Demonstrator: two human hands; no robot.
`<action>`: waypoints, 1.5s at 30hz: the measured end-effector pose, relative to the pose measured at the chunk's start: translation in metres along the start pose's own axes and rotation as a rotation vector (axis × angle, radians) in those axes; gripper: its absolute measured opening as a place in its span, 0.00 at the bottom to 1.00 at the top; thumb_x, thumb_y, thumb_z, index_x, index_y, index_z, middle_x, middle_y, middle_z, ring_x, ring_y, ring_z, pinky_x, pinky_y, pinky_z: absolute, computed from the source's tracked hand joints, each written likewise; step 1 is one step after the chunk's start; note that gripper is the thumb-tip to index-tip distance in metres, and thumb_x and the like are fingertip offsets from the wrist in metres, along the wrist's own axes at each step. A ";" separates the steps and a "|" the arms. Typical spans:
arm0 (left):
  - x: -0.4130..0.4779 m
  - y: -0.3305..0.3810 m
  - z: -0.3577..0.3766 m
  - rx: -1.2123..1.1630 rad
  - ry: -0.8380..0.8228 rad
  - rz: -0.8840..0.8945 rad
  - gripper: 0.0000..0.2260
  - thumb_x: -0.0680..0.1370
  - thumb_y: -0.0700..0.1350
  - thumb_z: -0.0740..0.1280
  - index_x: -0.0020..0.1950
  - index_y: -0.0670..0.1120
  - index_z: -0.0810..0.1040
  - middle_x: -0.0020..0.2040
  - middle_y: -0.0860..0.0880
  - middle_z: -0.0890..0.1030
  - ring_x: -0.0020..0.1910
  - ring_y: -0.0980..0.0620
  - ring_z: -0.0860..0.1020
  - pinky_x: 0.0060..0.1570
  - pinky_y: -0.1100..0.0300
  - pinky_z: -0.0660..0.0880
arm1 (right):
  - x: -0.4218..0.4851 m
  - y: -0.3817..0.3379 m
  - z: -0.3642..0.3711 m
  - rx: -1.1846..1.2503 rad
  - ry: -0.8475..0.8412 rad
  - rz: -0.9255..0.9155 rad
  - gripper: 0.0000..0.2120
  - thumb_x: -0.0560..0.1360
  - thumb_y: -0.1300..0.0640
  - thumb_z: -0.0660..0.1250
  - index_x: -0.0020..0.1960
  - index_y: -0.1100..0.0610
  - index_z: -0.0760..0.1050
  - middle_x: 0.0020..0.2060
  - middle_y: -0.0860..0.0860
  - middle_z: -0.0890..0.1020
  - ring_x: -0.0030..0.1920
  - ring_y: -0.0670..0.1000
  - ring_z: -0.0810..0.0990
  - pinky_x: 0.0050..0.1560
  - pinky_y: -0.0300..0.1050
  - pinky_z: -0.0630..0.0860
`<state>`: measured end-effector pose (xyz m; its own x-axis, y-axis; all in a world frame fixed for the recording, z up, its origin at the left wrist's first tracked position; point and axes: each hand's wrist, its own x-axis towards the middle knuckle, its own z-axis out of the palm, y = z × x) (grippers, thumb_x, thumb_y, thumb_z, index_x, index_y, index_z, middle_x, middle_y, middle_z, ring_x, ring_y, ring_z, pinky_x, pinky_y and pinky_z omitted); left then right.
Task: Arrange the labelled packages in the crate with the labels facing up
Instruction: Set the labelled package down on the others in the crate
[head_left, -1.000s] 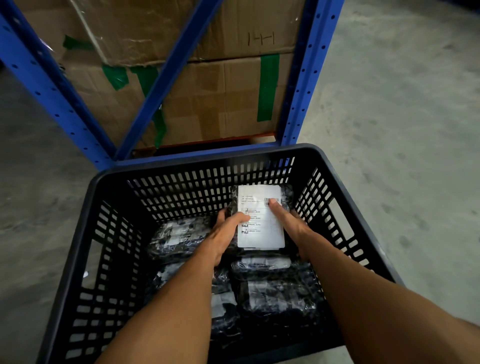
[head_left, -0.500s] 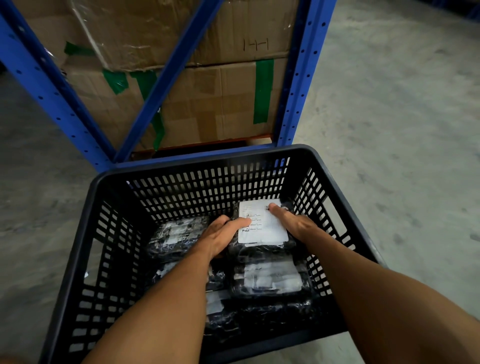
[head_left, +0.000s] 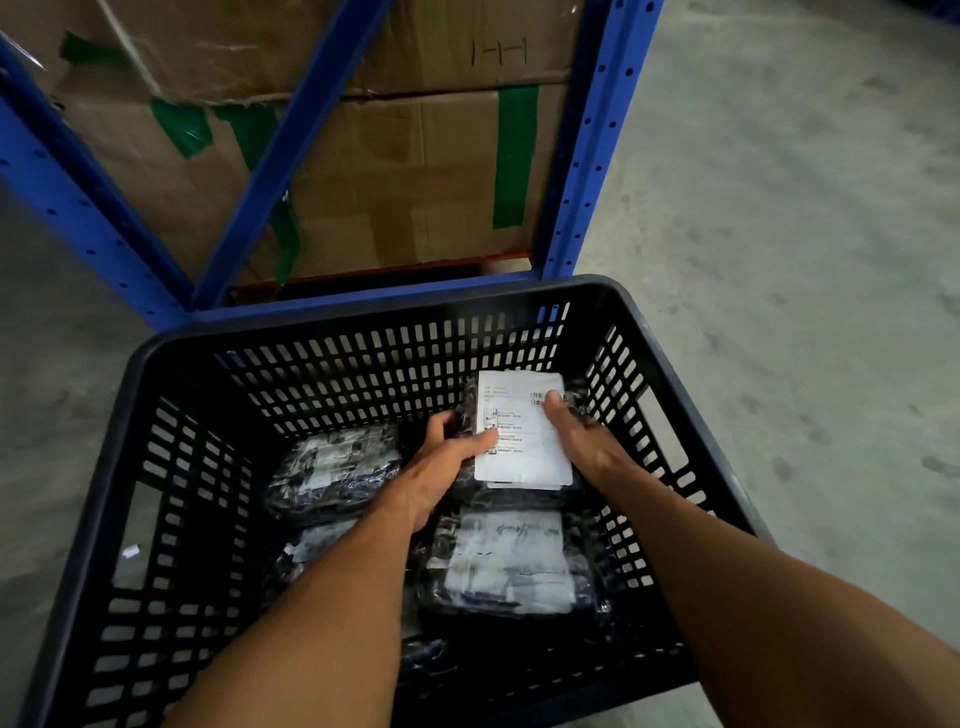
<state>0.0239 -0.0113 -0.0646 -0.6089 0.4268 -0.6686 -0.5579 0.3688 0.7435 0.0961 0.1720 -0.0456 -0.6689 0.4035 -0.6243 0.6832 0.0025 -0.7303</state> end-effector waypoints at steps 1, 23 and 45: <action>0.002 -0.001 -0.002 -0.004 0.021 0.024 0.43 0.63 0.63 0.77 0.73 0.63 0.60 0.72 0.43 0.73 0.68 0.39 0.74 0.69 0.36 0.66 | 0.004 0.001 0.003 0.073 -0.001 -0.042 0.35 0.69 0.27 0.62 0.63 0.52 0.78 0.60 0.54 0.82 0.61 0.58 0.79 0.68 0.58 0.71; -0.006 -0.014 0.008 0.485 0.253 0.041 0.33 0.79 0.42 0.70 0.78 0.52 0.56 0.66 0.44 0.79 0.44 0.46 0.85 0.52 0.45 0.81 | 0.023 0.013 0.008 0.025 -0.130 -0.070 0.32 0.72 0.65 0.73 0.71 0.49 0.66 0.57 0.50 0.82 0.53 0.51 0.82 0.49 0.41 0.79; 0.026 -0.010 0.012 0.816 0.394 -0.081 0.18 0.79 0.38 0.69 0.68 0.46 0.72 0.56 0.44 0.81 0.48 0.45 0.84 0.46 0.53 0.83 | 0.028 0.015 0.032 -0.589 0.111 0.133 0.33 0.71 0.44 0.73 0.72 0.51 0.66 0.64 0.57 0.76 0.63 0.60 0.75 0.57 0.49 0.75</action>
<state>0.0203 0.0059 -0.0888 -0.8173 0.1162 -0.5643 -0.1261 0.9196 0.3720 0.0784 0.1536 -0.0829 -0.5542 0.5275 -0.6439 0.8268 0.4385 -0.3525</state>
